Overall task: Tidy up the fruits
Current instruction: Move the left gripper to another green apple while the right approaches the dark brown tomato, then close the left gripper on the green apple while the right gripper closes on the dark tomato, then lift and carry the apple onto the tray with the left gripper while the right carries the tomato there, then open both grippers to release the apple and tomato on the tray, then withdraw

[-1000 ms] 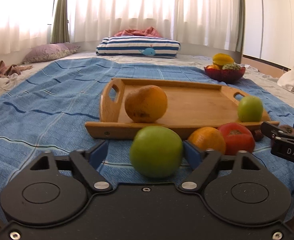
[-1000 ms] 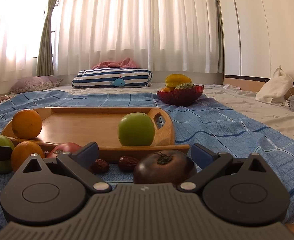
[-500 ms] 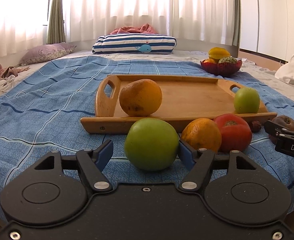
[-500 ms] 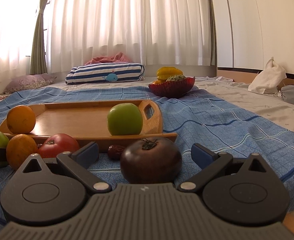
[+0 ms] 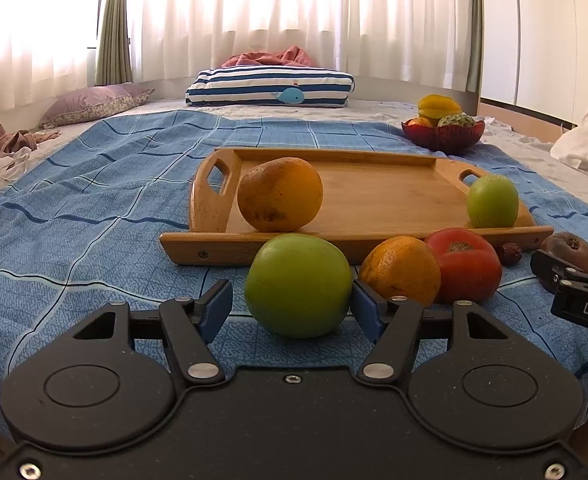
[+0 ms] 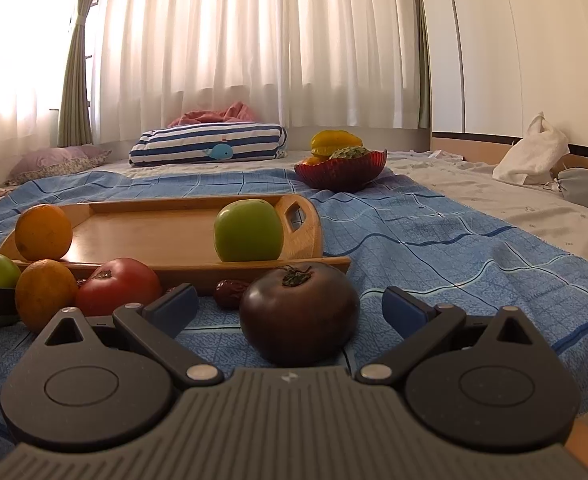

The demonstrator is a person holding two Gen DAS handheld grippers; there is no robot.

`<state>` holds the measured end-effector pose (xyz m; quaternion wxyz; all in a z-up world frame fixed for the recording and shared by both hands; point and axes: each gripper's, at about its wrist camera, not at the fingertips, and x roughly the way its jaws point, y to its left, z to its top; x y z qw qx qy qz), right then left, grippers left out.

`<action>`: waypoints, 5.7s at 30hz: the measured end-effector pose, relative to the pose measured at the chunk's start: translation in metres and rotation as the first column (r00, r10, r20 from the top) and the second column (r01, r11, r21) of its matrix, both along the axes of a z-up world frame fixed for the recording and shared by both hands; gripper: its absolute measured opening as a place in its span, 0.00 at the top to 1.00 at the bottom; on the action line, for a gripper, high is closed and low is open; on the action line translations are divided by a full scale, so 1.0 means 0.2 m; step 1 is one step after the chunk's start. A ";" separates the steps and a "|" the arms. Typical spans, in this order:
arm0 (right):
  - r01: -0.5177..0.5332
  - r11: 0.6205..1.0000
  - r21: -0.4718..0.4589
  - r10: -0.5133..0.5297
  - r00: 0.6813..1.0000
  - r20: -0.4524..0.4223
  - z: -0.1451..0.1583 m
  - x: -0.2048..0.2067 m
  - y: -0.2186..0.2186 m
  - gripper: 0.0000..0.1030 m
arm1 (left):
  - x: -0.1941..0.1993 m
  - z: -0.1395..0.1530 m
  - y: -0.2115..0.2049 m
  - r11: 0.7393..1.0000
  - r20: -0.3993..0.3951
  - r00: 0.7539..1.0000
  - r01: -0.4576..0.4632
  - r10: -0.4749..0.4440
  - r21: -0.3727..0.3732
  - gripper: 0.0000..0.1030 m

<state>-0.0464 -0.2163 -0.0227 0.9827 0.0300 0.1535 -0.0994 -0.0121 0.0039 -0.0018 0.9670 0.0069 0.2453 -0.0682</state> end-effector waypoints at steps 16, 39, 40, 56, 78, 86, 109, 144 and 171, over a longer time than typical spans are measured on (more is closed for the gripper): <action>-0.012 1.000 -0.013 0.012 1.000 -0.004 0.00 0.00 0.02 0.11 | 0.01 0.00 -0.01 1.000 -0.002 1.000 0.014 -0.014 0.002 0.46; 0.008 0.998 -0.060 -0.010 1.000 -0.028 0.00 0.01 0.01 0.35 | 0.01 0.00 0.00 1.000 -0.003 1.000 0.012 -0.012 0.003 0.47; 0.007 0.998 -0.065 -0.009 1.000 -0.028 0.00 0.01 0.02 0.35 | 0.01 0.00 0.00 1.000 -0.003 1.000 0.011 -0.011 0.005 0.47; 0.001 1.000 0.014 -0.002 0.999 0.039 0.11 -0.01 -0.03 0.36 | 0.00 0.11 0.06 0.998 0.046 0.998 -0.050 0.051 -0.029 0.48; -0.089 0.993 0.083 0.081 0.992 0.101 0.37 0.31 -0.10 0.36 | 0.25 0.45 0.06 0.998 0.161 0.987 0.002 0.007 -0.056 0.48; -0.119 0.986 0.118 0.118 0.993 0.015 0.40 0.52 -0.16 0.36 | 0.45 0.50 0.05 0.997 0.137 0.990 0.032 -0.022 -0.074 0.48; -0.155 0.967 0.202 0.208 0.938 -0.276 0.35 0.98 -0.21 0.36 | 0.92 0.33 0.03 0.999 -0.142 0.990 0.010 -0.015 -0.041 0.48; -0.161 0.972 0.170 0.211 0.917 -0.339 0.25 1.05 -0.16 0.35 | 1.04 0.19 0.02 1.000 -0.241 0.970 -0.020 0.017 -0.013 0.48; -0.212 0.968 0.137 0.236 0.953 -0.191 0.39 0.88 -0.14 0.04 | 0.84 0.33 0.03 1.000 -0.100 0.995 0.007 -0.008 -0.007 0.13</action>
